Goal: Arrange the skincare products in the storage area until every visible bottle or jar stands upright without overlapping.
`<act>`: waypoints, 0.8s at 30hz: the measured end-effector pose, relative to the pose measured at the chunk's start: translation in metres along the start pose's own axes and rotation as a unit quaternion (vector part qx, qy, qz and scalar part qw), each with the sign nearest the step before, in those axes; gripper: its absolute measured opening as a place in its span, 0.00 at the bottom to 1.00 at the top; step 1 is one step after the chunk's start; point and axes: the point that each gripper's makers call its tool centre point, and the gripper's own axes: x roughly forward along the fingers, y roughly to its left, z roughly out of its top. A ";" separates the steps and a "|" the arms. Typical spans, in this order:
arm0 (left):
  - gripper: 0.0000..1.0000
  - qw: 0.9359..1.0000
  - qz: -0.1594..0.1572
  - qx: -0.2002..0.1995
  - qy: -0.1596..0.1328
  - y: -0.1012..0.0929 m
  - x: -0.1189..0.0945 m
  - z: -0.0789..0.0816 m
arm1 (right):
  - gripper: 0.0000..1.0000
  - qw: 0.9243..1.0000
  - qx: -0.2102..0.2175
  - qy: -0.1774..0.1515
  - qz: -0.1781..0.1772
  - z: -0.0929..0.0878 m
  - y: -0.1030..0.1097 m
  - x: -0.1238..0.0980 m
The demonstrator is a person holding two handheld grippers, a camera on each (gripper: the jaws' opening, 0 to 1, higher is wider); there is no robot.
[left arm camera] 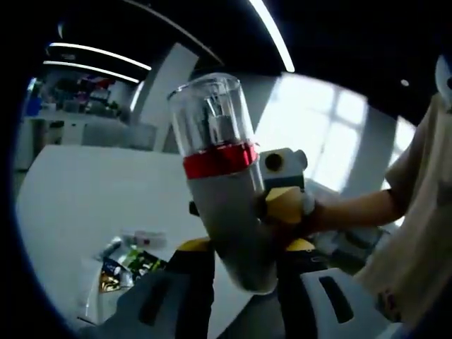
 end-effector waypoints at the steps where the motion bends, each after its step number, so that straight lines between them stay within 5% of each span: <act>1: 0.29 1.000 -0.004 0.002 0.005 -0.002 0.001 -0.001 | 0.28 1.000 -0.012 0.002 0.004 0.000 0.003 -0.001; 10: 0.26 0.998 -0.024 0.027 0.057 -0.016 0.012 -0.006 | 0.31 0.999 -0.035 0.005 -0.011 -0.002 0.014 -0.018; 15: 0.25 0.992 -0.028 0.053 0.111 -0.020 0.021 -0.018 | 0.32 0.996 -0.069 0.052 -0.035 -0.010 0.015 -0.027; 24: 0.25 0.986 -0.035 0.068 0.147 -0.028 0.032 -0.023 | 0.31 0.992 -0.092 0.058 -0.057 -0.002 0.017 -0.044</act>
